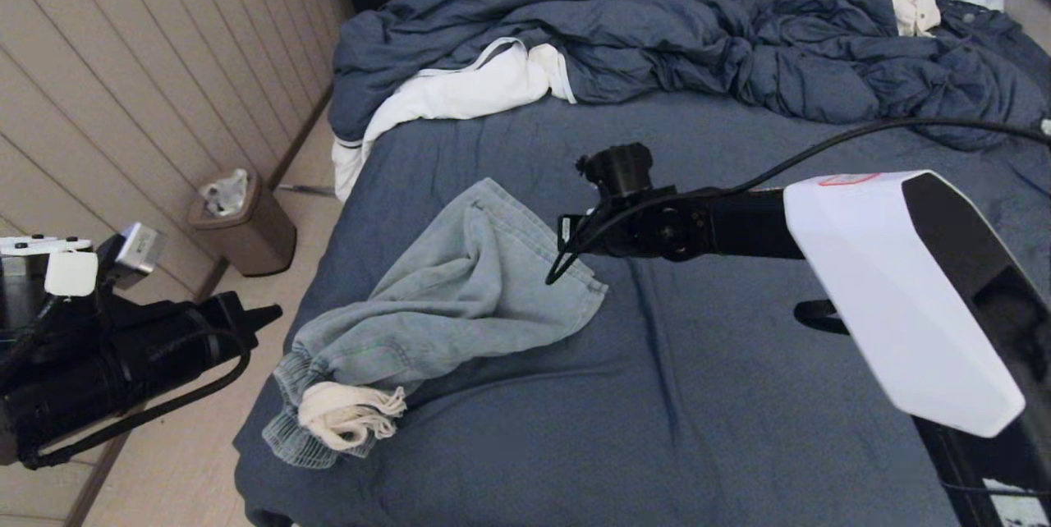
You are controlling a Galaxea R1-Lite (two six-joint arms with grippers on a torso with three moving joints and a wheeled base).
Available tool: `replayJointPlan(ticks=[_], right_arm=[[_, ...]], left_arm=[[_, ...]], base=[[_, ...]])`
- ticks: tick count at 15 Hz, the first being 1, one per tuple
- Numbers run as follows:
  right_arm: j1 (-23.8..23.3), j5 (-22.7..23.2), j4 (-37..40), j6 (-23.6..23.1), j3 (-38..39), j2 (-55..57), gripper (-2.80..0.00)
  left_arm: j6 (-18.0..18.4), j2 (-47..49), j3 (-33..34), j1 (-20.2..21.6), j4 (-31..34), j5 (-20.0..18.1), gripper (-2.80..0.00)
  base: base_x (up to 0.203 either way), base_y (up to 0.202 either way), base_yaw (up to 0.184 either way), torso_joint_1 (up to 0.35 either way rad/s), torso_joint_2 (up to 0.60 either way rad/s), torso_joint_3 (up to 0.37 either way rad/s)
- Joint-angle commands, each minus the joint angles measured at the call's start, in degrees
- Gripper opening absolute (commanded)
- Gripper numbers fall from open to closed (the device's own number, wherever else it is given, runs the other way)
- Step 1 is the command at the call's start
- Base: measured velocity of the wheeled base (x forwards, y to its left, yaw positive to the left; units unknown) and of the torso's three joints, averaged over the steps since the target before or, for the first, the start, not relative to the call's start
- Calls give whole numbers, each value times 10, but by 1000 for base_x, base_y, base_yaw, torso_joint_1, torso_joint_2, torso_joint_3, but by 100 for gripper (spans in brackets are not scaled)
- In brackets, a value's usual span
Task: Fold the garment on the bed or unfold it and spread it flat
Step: Fold the blue shorts
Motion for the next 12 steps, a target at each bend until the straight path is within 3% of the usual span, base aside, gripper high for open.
replayJointPlan(ticks=[1,2,3,7,12], right_arm=[[-9,12,-6,1,1,21,-280],[-9,14,-6,1,4,19,-280],[-8,13,-6,1,6,20,0],[-7,45,-10,-4,6,33,0],[-16,45,-62,-11,4,79,0]], left_arm=[[-2,4,4,-5,-8,0,-280],[-3,9,4,-5,-8,0,-280],[-3,13,5,-6,-8,0,-280],[-1,13,11,-6,-23,3,-280],[-1,13,12,-6,-24,3,-280]], base=[[0,0,0,0,0,0],[0,0,0,0,0,0],[0,0,0,0,0,0],[0,0,0,0,0,0],[0,0,0,0,0,0]])
